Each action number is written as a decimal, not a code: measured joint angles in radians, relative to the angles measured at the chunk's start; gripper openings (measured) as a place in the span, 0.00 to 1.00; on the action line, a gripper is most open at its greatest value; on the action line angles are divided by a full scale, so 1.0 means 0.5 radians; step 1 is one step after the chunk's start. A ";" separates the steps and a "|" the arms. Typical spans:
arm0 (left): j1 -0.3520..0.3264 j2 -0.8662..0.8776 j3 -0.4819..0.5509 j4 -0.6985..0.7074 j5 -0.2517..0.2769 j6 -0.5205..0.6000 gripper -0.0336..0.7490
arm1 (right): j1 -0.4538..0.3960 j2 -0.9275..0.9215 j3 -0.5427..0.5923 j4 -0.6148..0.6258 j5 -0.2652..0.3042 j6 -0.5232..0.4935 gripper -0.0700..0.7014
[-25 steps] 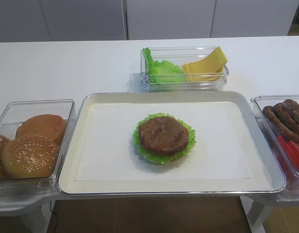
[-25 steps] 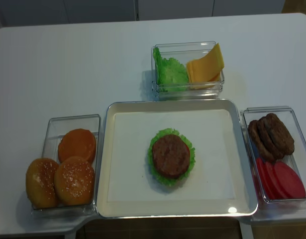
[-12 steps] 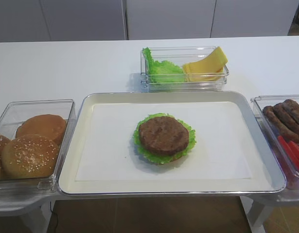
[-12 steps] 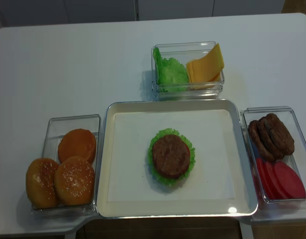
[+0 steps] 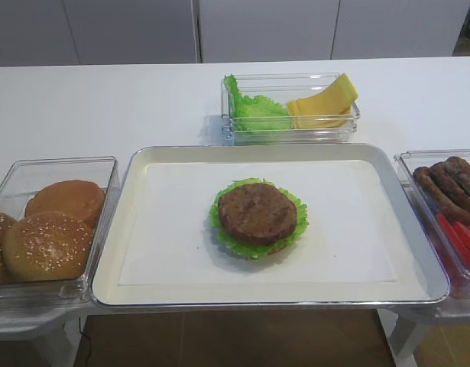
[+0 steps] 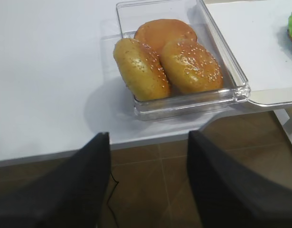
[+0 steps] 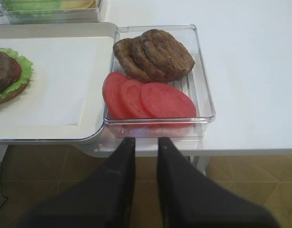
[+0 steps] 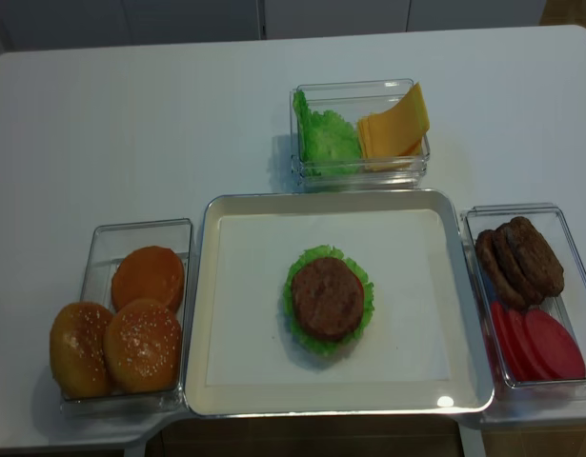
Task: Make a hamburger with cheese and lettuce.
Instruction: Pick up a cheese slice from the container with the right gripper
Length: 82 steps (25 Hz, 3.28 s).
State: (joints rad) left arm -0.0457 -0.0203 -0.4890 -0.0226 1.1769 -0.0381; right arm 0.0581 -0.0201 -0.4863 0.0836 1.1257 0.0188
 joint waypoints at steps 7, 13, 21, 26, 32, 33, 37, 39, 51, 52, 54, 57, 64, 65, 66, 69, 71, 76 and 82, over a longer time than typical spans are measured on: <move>0.000 0.000 0.000 0.000 0.000 0.000 0.54 | 0.000 0.000 0.000 0.000 0.000 0.000 0.25; 0.000 0.000 0.000 0.000 0.000 0.000 0.54 | 0.000 0.000 0.000 0.145 -0.038 0.000 0.36; 0.000 0.000 0.000 0.000 0.000 0.000 0.54 | 0.000 0.015 -0.078 0.315 -0.175 0.140 0.54; 0.000 0.000 0.000 0.000 0.000 0.000 0.54 | 0.000 0.331 -0.211 0.334 -0.296 0.166 0.55; 0.000 0.000 0.000 0.000 0.000 0.000 0.54 | 0.000 0.968 -0.355 0.452 -0.553 0.166 0.55; 0.000 0.000 0.000 0.000 0.000 0.000 0.54 | 0.000 1.090 -0.385 0.479 -0.604 0.166 0.55; 0.000 0.000 0.000 0.000 0.000 0.000 0.54 | 0.000 1.565 -0.544 0.581 -0.782 0.053 0.55; 0.000 0.000 0.000 0.000 0.000 0.000 0.54 | 0.000 1.821 -0.655 0.614 -0.834 0.011 0.55; 0.000 0.000 0.000 0.000 0.000 0.000 0.54 | 0.000 3.151 -1.568 0.910 -0.843 -0.438 0.54; 0.000 0.000 0.000 0.000 0.000 0.000 0.54 | 0.000 3.240 -1.626 0.918 -0.843 -0.447 0.54; 0.000 0.000 0.000 0.000 0.000 0.000 0.54 | 0.000 3.385 -1.759 0.925 -0.839 -0.454 0.52; 0.000 0.000 0.000 0.000 0.000 0.000 0.54 | 0.000 3.573 -1.918 0.925 -0.831 -0.459 0.51; 0.000 0.000 0.000 0.000 0.000 0.000 0.54 | 0.000 3.911 -2.157 0.947 -0.786 -0.461 0.50; 0.000 0.000 0.000 0.000 0.000 0.000 0.54 | 0.000 3.940 -2.178 0.948 -0.771 -0.461 0.50; 0.000 0.000 0.000 0.000 0.000 0.000 0.54 | 0.000 3.970 -2.193 0.952 -0.759 -0.464 0.50; 0.000 0.000 0.000 0.000 0.000 0.000 0.54 | 0.000 4.010 -2.209 0.985 -0.746 -0.505 0.46; 0.000 0.000 0.000 0.000 0.000 0.000 0.54 | 0.000 4.013 -2.212 1.012 -0.743 -0.538 0.43; 0.000 0.000 0.000 0.000 0.000 0.000 0.54 | 0.000 4.013 -2.214 1.064 -0.685 -0.554 0.40; 0.000 0.000 0.000 0.000 0.000 0.000 0.54 | 0.000 4.013 -2.214 1.068 -0.659 -0.554 0.35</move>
State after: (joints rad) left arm -0.0457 -0.0203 -0.4890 -0.0226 1.1769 -0.0381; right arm 0.0581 1.9864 -1.5934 0.6176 0.7961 -0.2581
